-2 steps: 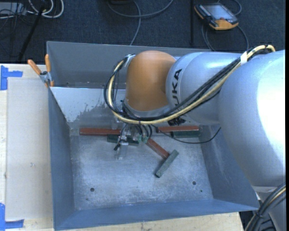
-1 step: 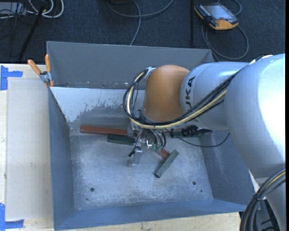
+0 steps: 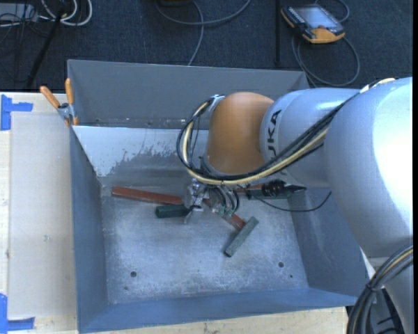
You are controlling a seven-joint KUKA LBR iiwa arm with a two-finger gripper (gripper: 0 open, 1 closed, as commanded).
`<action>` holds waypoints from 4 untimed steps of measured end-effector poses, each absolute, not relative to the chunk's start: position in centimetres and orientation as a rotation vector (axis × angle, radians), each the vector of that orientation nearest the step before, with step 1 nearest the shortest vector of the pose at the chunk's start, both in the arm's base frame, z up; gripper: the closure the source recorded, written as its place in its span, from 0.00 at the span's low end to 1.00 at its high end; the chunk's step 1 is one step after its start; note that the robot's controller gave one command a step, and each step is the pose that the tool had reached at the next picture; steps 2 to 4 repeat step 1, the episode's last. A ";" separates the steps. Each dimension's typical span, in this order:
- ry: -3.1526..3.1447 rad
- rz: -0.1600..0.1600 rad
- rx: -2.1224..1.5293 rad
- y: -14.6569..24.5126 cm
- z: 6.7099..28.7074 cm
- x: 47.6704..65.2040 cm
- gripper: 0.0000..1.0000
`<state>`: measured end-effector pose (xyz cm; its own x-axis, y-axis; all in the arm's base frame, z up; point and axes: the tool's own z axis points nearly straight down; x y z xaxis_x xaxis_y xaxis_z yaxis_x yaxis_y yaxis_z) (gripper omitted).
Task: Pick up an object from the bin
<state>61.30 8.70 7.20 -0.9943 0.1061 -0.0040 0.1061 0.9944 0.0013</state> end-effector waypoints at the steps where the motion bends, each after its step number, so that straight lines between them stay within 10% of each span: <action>1: 2.934 -0.002 -1.103 7.8 21.0 59.4 1.00; 4: 2.934 -0.002 -1.103 7.8 21.0 59.4 1.00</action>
Offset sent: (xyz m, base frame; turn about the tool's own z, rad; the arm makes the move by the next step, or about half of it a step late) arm -0.0203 -0.0095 0.1360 -0.8263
